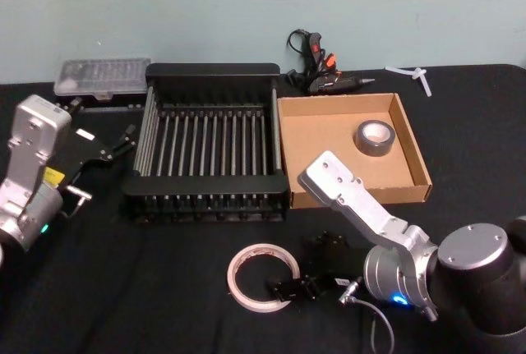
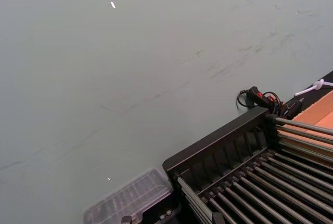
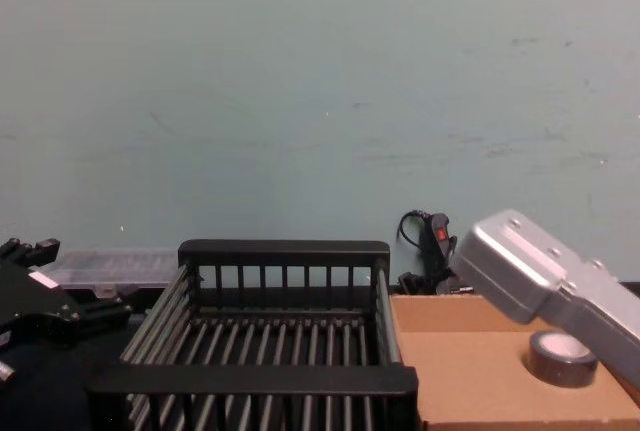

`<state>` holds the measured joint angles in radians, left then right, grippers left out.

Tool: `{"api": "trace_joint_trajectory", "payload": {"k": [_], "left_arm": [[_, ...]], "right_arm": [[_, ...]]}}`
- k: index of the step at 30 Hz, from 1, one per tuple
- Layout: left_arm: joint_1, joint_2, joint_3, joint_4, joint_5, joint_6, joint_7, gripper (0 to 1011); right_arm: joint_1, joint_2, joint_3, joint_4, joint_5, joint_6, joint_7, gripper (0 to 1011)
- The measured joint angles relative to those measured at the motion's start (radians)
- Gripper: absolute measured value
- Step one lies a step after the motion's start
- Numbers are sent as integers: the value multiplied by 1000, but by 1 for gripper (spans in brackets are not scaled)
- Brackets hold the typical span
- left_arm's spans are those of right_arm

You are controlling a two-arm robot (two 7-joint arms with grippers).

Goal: Pick up the white tape and place it into the black box , Pick up the silver tape and place it into the brown box.

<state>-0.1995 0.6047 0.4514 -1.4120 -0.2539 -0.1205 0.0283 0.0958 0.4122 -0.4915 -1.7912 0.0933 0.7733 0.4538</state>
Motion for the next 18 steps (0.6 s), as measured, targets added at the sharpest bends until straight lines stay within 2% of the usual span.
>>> {"api": "trace_joint_trajectory", "payload": {"k": [18], "left_arm": [[0, 0, 0, 0, 0, 0, 0, 1001]], "right_arm": [[26, -27, -2, 39, -23, -15, 19, 1003]]}}
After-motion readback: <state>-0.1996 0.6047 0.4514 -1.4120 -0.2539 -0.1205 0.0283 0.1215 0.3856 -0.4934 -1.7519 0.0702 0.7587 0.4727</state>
